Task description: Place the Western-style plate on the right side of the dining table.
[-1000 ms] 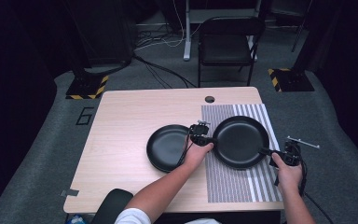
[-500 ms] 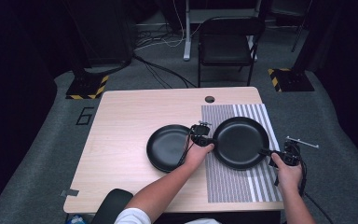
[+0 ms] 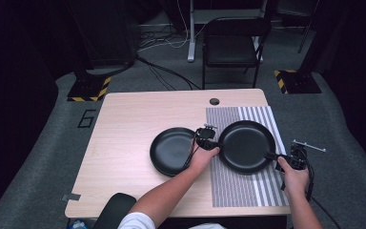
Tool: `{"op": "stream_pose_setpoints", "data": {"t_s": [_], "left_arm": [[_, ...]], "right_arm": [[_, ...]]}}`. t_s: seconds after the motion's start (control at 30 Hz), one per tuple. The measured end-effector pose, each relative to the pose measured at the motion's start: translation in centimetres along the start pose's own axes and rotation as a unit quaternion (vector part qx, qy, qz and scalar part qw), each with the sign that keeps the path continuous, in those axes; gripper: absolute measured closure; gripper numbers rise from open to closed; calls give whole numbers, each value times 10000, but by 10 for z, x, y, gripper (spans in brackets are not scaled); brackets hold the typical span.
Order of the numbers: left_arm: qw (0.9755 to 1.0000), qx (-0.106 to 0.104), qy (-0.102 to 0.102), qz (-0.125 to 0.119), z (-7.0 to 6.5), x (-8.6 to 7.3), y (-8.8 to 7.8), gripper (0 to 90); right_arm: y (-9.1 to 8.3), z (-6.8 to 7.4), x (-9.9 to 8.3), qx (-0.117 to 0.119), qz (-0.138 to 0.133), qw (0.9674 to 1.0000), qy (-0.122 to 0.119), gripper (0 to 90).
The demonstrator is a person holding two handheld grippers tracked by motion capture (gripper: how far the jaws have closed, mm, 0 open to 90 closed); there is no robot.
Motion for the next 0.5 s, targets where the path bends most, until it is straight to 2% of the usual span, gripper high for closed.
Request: {"op": "stream_pose_setpoints", "data": {"t_s": [0.17, 0.5], "left_arm": [[10000, 10, 36, 50, 1, 0, 1, 696], [9999, -25, -29, 96, 1, 0, 2, 694]], "right_arm": [[1, 0, 0, -16, -10, 10000, 48, 761], [3, -2, 0, -81, -10, 10000, 50, 750]]}}
Point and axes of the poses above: each handheld gripper's, and its own axes: y roughly forward along the jaws, x roughly out of its top, z roughly to its left, the point moved 7 cm from there along y, roughly forward along the jaws, and after that the axes turned 15 degrees about y, right-handed, at the moved point
